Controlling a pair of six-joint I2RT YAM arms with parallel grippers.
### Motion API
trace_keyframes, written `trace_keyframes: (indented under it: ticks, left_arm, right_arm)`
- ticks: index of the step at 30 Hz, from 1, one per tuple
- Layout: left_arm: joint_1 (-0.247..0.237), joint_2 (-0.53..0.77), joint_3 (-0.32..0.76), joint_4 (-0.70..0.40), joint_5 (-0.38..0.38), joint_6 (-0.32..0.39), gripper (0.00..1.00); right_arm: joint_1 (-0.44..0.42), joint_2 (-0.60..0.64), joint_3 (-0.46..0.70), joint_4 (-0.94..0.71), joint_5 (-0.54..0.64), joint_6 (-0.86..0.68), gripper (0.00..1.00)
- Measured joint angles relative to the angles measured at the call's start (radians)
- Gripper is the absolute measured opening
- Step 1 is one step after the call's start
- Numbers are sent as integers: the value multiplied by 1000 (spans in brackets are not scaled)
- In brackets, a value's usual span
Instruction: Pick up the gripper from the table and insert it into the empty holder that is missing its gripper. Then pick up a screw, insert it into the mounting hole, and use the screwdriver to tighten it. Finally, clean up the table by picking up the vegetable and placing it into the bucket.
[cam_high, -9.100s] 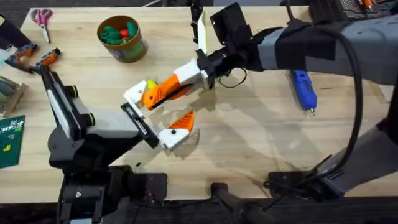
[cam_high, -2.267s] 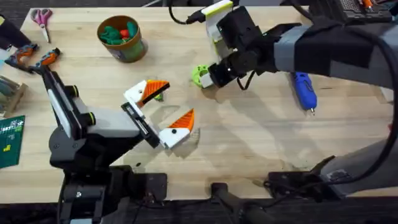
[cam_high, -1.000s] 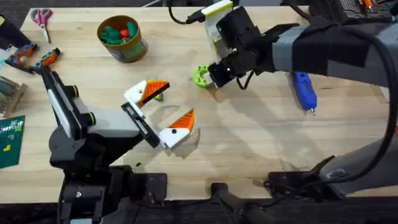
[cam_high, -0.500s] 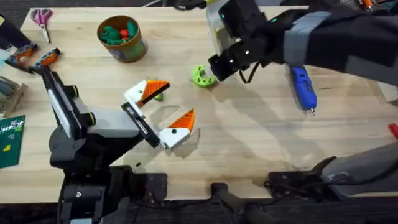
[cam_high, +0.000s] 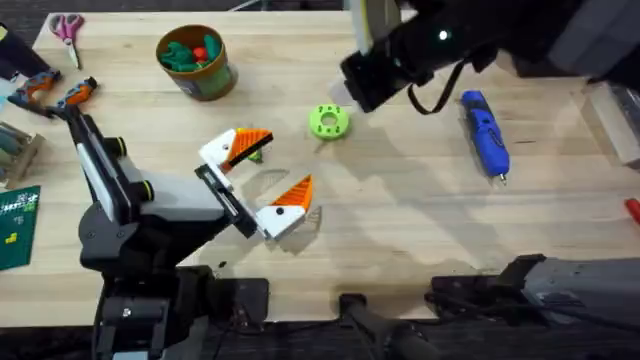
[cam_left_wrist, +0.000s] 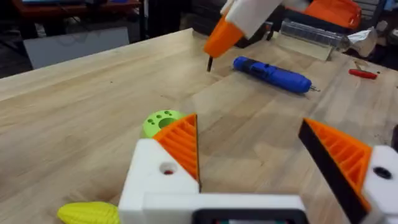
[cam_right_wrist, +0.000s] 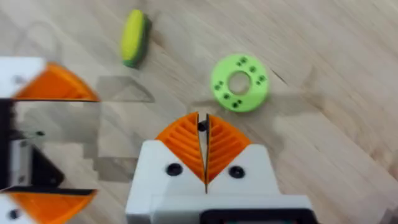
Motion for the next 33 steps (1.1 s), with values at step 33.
trace_keyframes:
  ticks: [33]
  left_arm:
    - [0, 0, 0, 0, 0, 0, 985]
  right_arm:
    - [441, 151, 335, -29, -3, 12, 7]
